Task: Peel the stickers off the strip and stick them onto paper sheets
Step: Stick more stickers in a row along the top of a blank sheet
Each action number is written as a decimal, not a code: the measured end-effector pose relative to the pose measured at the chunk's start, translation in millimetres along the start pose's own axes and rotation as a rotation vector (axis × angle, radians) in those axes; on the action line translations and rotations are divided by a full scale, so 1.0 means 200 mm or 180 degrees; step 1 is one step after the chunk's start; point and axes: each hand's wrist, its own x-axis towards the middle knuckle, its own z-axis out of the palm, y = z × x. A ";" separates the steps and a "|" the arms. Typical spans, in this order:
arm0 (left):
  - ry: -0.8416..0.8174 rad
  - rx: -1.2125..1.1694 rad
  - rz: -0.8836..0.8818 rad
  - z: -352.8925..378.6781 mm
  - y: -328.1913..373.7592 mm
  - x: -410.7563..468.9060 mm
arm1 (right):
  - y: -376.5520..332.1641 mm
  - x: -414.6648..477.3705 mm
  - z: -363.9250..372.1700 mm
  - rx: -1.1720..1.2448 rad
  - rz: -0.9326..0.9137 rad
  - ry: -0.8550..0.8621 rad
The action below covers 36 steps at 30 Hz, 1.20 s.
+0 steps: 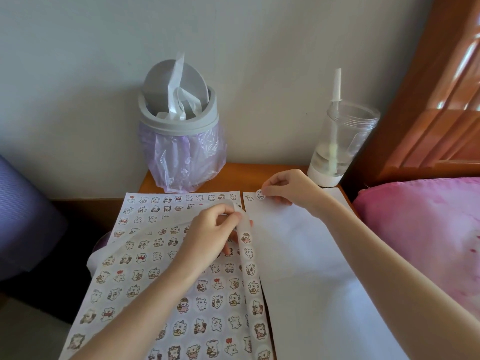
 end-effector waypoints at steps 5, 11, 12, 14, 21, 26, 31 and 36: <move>0.0042 0.0063 0.0007 0.00 0.00 0.00 | 0.01 0.00 0.01 -0.0080 -0.0058 -0.0003; 0.0077 0.0091 0.0006 0.00 0.00 0.00 | 0.02 0.02 0.02 -0.0241 -0.0120 0.0016; 0.0083 0.0094 0.0006 0.00 0.00 0.00 | 0.02 0.02 0.02 -0.0266 -0.0130 0.0019; 0.0093 0.0116 0.0011 0.00 0.00 0.00 | 0.02 0.02 0.02 -0.0327 -0.0165 0.0034; 0.0080 0.0166 0.0017 0.00 -0.01 0.00 | 0.05 0.04 0.04 -0.0486 -0.0256 0.0148; 0.0060 0.0173 0.0011 0.00 -0.01 0.01 | 0.06 0.04 0.05 -0.0591 -0.0337 0.0219; 0.0051 0.0169 0.0012 0.00 -0.01 0.00 | 0.06 0.04 0.05 -0.0643 -0.0368 0.0236; 0.0086 0.0223 0.0041 0.00 -0.01 0.00 | 0.06 0.04 0.06 -0.0553 -0.0367 0.0255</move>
